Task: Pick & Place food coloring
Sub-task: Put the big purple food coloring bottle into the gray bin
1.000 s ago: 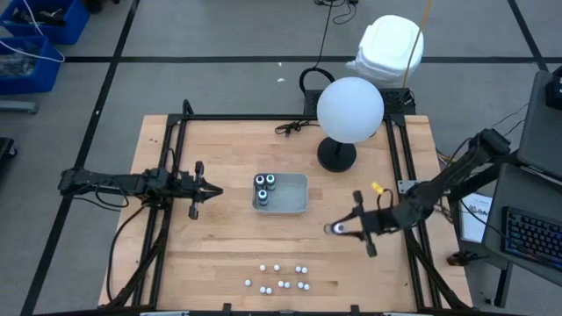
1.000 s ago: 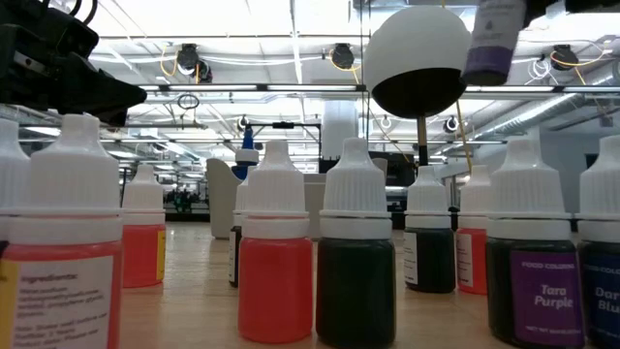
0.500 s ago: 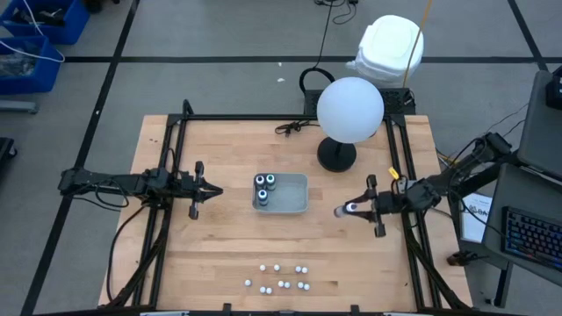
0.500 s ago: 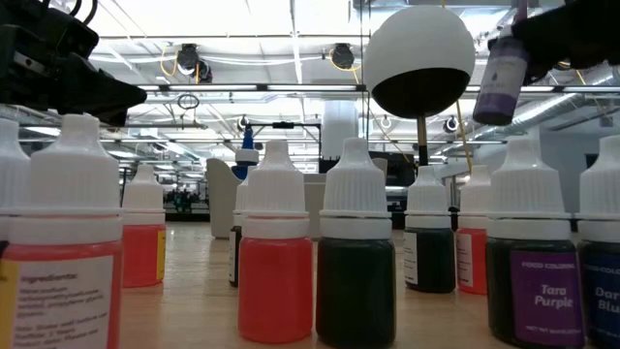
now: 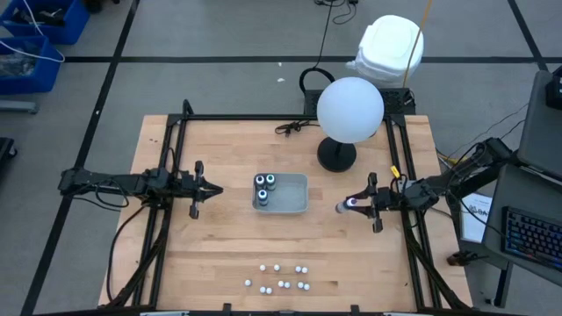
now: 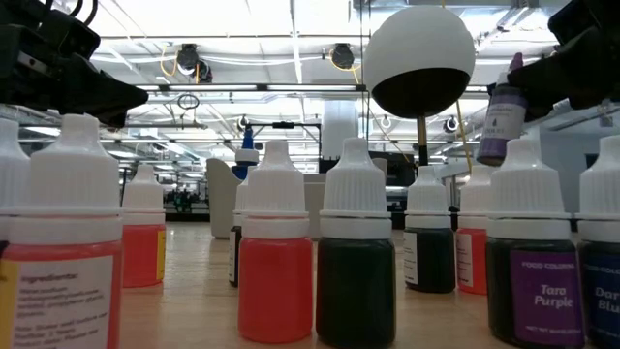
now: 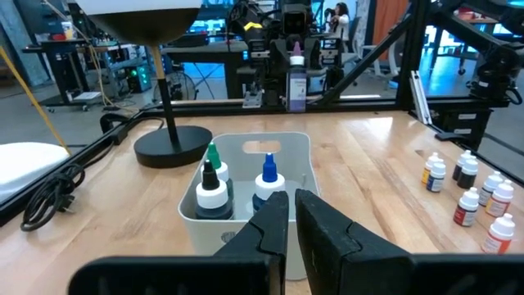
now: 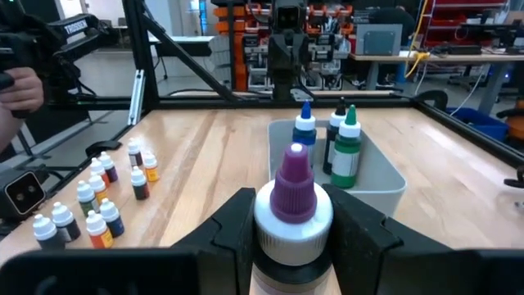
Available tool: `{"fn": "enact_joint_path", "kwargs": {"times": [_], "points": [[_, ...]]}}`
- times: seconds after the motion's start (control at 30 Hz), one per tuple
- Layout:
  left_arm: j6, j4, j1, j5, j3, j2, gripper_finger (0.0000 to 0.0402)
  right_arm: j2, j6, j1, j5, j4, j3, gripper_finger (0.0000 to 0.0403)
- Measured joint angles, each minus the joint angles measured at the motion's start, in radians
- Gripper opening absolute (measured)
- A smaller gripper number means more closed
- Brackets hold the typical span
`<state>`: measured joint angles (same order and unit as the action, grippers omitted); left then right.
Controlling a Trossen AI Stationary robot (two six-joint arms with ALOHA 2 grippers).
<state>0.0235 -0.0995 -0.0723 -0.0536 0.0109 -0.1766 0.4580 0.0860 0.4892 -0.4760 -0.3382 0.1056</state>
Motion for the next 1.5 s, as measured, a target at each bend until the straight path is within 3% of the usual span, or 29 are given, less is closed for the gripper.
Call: {"fn": "enact_joint_path", "kwargs": {"times": [0.3, 0.53, 0.8, 1.1, 1.33, 1.5], "points": [[-0.001, 0.000, 0.000, 0.000, 0.000, 0.000, 0.0035, 0.000, 0.008, 0.000, 0.001, -0.004, 0.000, 0.0109], [-0.002, -0.003, 0.000, 0.000, 0.000, 0.000, 0.0035, 0.079, -0.070, 0.001, 0.038, -0.211, 0.046, 0.0109], [-0.002, -0.008, 0.000, 0.000, 0.000, 0.000, 0.0035, 0.318, -0.141, -0.007, 0.033, -0.213, 0.250, 0.0109], [-0.002, -0.008, 0.000, 0.000, 0.000, 0.000, 0.0035, 0.655, -0.159, -0.106, 0.037, -0.209, 0.500, 0.0109], [0.004, -0.009, 0.000, 0.000, 0.000, 0.000, 0.0035, 0.851, -0.126, -0.238, 0.190, -0.196, 0.648, 0.0109], [0.007, -0.009, 0.000, 0.000, 0.000, 0.000, 0.0035, 0.978, -0.103, -0.309, 0.229, -0.221, 0.696, 0.0109]]}}
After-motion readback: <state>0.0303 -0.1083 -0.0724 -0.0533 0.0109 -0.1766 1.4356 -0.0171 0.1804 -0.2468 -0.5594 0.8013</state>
